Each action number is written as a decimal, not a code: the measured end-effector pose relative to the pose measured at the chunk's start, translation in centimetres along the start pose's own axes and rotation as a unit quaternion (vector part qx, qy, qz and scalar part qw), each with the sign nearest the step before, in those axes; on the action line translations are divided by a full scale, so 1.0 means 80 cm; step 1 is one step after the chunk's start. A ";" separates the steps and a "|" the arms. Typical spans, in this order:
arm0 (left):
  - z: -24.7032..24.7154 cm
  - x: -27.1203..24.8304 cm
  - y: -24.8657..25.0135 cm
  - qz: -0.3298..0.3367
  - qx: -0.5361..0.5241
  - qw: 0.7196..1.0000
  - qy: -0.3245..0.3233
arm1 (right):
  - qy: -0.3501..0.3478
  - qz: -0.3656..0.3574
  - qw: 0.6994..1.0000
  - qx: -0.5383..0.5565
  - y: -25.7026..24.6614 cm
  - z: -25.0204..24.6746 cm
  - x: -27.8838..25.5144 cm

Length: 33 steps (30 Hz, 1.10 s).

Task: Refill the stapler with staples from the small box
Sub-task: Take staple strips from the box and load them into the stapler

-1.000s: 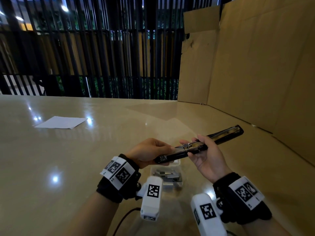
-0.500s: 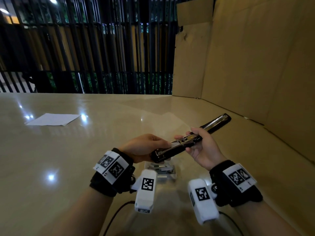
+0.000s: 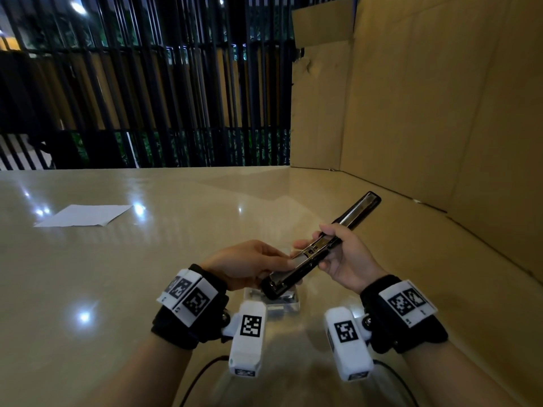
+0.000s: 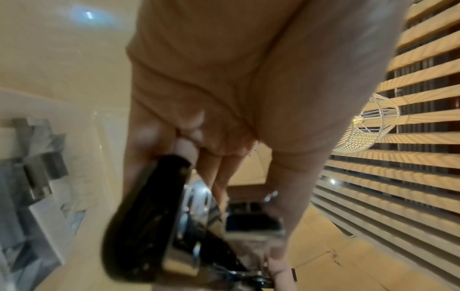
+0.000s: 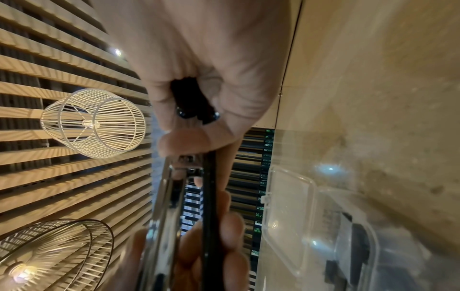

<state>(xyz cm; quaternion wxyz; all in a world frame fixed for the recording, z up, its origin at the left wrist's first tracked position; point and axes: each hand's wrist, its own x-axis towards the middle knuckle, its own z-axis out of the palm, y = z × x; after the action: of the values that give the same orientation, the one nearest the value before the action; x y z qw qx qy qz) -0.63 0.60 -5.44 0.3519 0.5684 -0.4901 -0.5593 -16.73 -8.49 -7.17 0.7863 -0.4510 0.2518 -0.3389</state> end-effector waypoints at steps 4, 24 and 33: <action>0.005 0.004 -0.002 0.027 0.055 0.997 0.039 | 0.011 -0.004 1.000 0.011 -0.001 0.000 -0.002; 0.003 0.007 0.007 0.175 0.186 0.911 0.324 | 0.084 -0.105 0.989 0.058 0.003 0.005 0.001; 0.019 0.008 0.005 0.136 0.272 0.863 0.404 | 0.152 -0.167 0.972 0.069 0.018 0.027 -0.003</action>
<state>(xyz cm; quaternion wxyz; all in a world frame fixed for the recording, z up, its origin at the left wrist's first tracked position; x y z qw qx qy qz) -2.22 0.09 -5.44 0.4231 0.7454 -0.5102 -0.0714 -14.94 -6.61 -7.41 0.7003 -0.3748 0.2650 -0.5467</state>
